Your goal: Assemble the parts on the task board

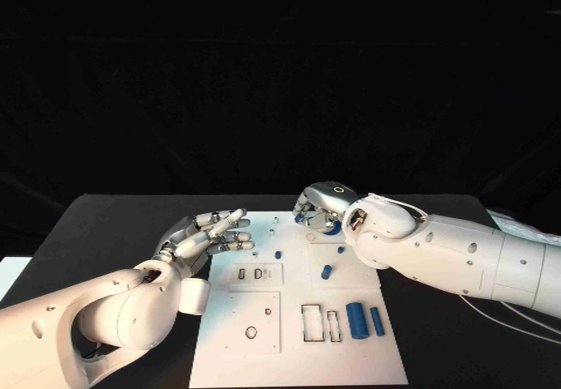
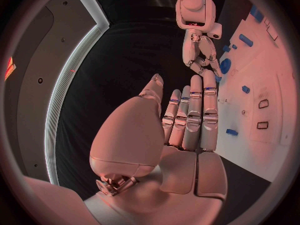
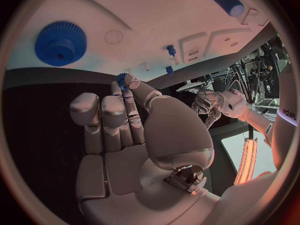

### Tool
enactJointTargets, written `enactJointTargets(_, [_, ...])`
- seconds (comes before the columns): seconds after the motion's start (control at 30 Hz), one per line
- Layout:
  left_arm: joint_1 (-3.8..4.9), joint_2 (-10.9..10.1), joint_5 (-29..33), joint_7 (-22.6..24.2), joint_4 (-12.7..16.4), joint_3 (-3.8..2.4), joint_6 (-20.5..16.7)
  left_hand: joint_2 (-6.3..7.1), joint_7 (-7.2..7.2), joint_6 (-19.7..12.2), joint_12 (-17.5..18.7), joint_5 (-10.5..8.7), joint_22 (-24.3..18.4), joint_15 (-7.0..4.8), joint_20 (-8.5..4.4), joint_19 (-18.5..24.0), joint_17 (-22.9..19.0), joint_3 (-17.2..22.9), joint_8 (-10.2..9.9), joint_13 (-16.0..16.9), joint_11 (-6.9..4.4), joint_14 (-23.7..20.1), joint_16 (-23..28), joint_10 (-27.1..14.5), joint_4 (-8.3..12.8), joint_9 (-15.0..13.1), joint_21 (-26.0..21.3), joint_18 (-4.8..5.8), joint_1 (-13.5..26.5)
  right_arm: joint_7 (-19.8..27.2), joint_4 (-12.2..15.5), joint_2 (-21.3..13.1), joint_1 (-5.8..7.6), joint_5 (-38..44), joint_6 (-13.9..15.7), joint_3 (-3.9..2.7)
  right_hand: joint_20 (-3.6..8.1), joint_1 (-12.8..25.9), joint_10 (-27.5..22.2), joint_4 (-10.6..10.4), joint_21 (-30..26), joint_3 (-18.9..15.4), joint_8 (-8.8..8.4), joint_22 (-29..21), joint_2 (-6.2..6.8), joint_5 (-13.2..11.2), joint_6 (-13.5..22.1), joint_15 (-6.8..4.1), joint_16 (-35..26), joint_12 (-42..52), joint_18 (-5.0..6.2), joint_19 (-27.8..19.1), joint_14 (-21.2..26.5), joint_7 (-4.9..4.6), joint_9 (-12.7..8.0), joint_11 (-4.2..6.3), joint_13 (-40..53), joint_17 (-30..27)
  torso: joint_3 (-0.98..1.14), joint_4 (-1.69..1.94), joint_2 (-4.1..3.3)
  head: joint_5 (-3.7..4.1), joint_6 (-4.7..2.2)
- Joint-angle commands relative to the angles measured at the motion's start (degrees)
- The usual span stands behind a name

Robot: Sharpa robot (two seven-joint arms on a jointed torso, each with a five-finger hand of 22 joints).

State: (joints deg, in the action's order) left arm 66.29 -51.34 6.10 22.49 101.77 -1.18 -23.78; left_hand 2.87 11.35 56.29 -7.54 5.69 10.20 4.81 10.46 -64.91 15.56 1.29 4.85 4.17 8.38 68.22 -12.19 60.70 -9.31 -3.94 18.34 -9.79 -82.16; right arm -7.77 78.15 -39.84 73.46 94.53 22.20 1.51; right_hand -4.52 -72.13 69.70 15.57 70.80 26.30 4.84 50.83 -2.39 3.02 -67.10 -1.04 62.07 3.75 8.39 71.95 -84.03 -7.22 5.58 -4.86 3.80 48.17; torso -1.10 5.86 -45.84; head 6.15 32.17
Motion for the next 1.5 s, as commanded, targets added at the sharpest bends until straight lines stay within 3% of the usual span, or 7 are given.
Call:
enactJointTargets(0.03, [0.09,0.04,0.14,0.37,0.04,-0.05,1.12,-0.21,0.36,-0.2,0.35,0.14,0.07,0.1,0.01,-0.48,0.06,-0.13,-0.2,-0.08,0.09,0.13,-0.26,-0.27,0.31,0.09,0.36,-0.32,0.55,0.23,-1.03,1.29,-0.02,-0.23,3.11,-0.04,-0.22,-0.07,1.14,-0.37,0.18,0.86,-0.28,0.09,0.46,0.1,0.06,-0.06,0.2,-0.18,-1.08,-0.14,-0.77,-0.43,-0.15,1.04,-0.05,-0.13,-0.03,0.1,-0.09,-0.25,-0.3])
enactJointTargets(0.63, [0.46,-0.08,0.25,0.26,0.42,-0.05,1.24,-0.14,0.37,-0.21,0.36,0.12,0.08,0.12,0.02,-0.47,0.14,-0.19,-0.22,-0.08,0.1,0.1,-0.24,-0.3,0.36,0.08,0.35,-0.31,0.63,0.97,-8.05,7.9,-0.04,-0.27,1.0,-0.03,-0.41,0.12,0.44,-0.73,0.46,1.85,-0.67,0.26,1.02,0.08,0.42,0.13,0.44,-0.24,-1.07,-0.46,-0.58,-0.63,-0.14,0.79,-0.11,-0.16,-0.07,0.59,-0.71,-0.3,-0.59])
enactJointTargets(0.77, [0.63,-0.08,0.29,0.29,0.5,-0.05,1.31,-0.09,0.38,-0.17,0.34,0.11,0.1,0.18,0.06,-0.38,0.35,-0.42,-0.25,-0.05,0.13,-0.06,-0.13,-0.31,0.33,0.04,0.29,-0.28,1.05,0.94,-8.94,8.57,-0.07,-0.21,0.39,-0.03,-0.44,0.17,0.34,-0.79,0.48,1.94,-0.72,0.26,1.11,0.08,0.47,0.16,0.47,-0.24,-1.07,-0.52,-0.56,-0.65,-0.14,0.76,-0.11,-0.18,-0.13,0.59,-0.75,-0.65,-0.54])
enactJointTargets(1.5, [1.45,-0.08,0.31,0.12,0.29,-0.05,1.37,-0.03,0.39,-0.16,0.33,0.08,0.12,0.21,0.09,-0.33,0.57,-0.69,-0.3,-0.03,0.15,-0.15,-0.06,-0.33,0.29,0.02,0.24,-0.27,1.47,1.26,-10.39,9.85,-0.12,-0.13,-2.71,0.01,-0.58,0.54,-0.19,-1.15,0.43,2.22,-0.93,-0.06,1.65,0.08,0.76,0.3,0.33,-0.26,-0.99,-0.92,-0.39,-0.75,-0.14,0.6,-0.13,-0.64,-0.22,0.6,-0.95,-0.79,-0.72])
